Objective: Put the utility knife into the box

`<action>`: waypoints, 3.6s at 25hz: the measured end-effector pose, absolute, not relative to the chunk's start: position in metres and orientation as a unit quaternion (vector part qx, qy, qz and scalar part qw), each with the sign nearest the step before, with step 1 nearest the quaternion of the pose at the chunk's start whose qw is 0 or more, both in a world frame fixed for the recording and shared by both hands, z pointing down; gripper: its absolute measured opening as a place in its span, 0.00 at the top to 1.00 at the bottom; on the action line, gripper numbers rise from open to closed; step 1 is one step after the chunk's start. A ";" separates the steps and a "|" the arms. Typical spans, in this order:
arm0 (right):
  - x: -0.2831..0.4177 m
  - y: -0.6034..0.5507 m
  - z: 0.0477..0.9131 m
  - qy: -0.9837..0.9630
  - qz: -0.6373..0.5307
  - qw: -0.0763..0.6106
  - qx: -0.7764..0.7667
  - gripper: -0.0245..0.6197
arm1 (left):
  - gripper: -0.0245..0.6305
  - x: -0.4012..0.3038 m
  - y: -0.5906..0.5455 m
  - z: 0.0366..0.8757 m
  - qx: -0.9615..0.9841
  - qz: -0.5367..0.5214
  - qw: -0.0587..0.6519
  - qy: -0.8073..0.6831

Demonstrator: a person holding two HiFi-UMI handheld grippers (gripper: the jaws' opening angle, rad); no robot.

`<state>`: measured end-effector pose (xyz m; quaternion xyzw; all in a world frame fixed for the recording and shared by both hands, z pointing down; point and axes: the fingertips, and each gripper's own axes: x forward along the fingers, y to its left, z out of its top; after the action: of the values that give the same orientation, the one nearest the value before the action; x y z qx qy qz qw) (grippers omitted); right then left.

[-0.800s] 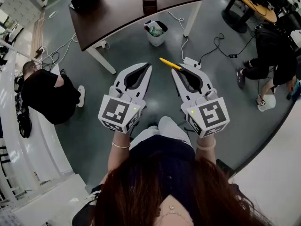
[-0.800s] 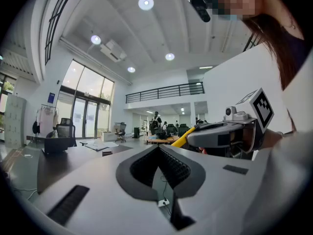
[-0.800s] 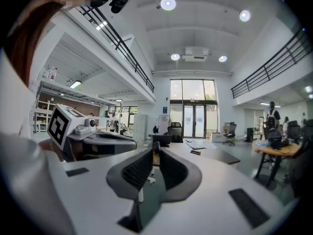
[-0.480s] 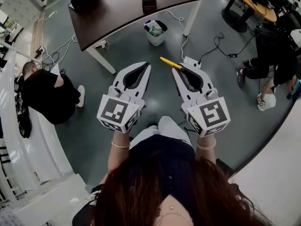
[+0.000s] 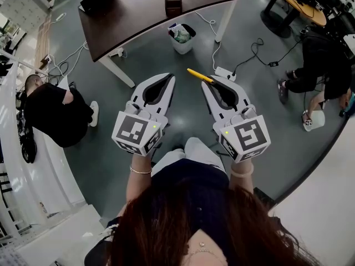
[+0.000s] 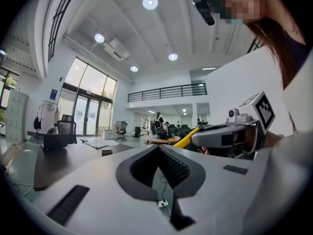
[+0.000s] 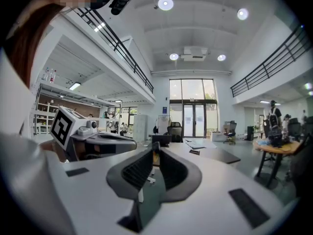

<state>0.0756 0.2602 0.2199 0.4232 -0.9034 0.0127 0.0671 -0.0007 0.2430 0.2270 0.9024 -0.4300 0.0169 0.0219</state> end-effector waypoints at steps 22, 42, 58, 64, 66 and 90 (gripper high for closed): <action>0.068 0.104 0.243 -0.913 0.018 0.063 0.404 0.88 | 0.96 -0.010 0.098 0.254 0.894 0.024 0.033 -0.446; 0.034 -0.086 0.257 -0.898 0.021 0.086 0.431 0.88 | 0.96 -0.052 -0.096 0.275 0.902 0.039 0.055 -0.427; 0.016 -0.241 0.246 -0.911 0.017 0.074 0.405 0.88 | 0.96 -0.054 -0.242 0.257 0.903 0.032 0.040 -0.427; 0.019 -0.263 0.256 -0.905 0.030 0.081 0.416 0.88 | 0.96 -0.051 -0.267 0.266 0.908 0.036 0.052 -0.414; 0.019 -0.269 0.262 -0.902 0.041 0.089 0.419 0.88 | 0.96 -0.051 -0.273 0.272 0.910 0.042 0.061 -0.409; 0.008 -0.312 0.458 -0.870 0.213 0.180 0.407 0.88 | 0.96 -0.052 -0.317 0.425 0.897 0.080 0.189 -0.392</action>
<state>0.0082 -0.3120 0.4578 0.4069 -0.8699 0.2129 0.1803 -0.0523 -0.3170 0.4254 0.8967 -0.3923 0.0804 0.1888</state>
